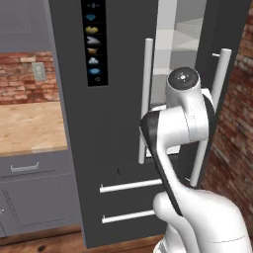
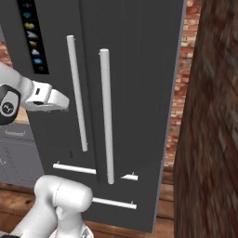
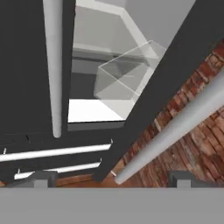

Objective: Retrieve the sausage and cheese from the fridge and place them on the cutting board on the counter.

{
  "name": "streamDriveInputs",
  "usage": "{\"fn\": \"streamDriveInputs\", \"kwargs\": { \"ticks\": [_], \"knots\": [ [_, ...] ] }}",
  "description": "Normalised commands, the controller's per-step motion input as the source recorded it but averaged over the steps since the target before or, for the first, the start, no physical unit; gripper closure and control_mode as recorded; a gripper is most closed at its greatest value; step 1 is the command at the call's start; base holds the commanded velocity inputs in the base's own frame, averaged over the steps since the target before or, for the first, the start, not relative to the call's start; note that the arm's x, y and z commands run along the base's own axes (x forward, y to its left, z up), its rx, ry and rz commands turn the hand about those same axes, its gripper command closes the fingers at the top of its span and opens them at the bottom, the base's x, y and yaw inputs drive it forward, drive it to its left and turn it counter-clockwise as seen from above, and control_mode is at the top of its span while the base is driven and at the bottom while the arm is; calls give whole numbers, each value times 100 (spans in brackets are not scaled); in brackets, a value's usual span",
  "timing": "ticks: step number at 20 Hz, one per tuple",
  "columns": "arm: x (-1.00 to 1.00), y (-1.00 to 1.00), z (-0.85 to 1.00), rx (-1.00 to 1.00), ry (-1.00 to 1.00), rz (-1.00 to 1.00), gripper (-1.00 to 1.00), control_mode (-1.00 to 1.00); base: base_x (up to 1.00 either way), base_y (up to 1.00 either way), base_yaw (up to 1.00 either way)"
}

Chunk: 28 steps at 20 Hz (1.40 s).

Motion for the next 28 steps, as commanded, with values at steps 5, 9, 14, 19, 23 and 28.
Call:
{"fn": "streamDriveInputs", "kwargs": {
  "ticks": [5, 9, 14, 19, 23, 28],
  "knots": [
    [96, 18, 0, -21, -1, -18, -100, -100, 0, 0, 0],
    [100, 1, -10, -26, 0, -10, -100, -100, 0, 0, 0],
    [86, -24, -16, -28, 3, -11, -100, -100, 0, 0, 0],
    [60, -25, -31, -27, 0, -8, -100, -100, 0, 0, 0],
    [12, -46, -18, -23, 0, -9, -100, -100, 0, 0, 0],
    [-6, -70, 0, -5, 15, -10, -100, -100, 0, 0, 0]
  ]
}}
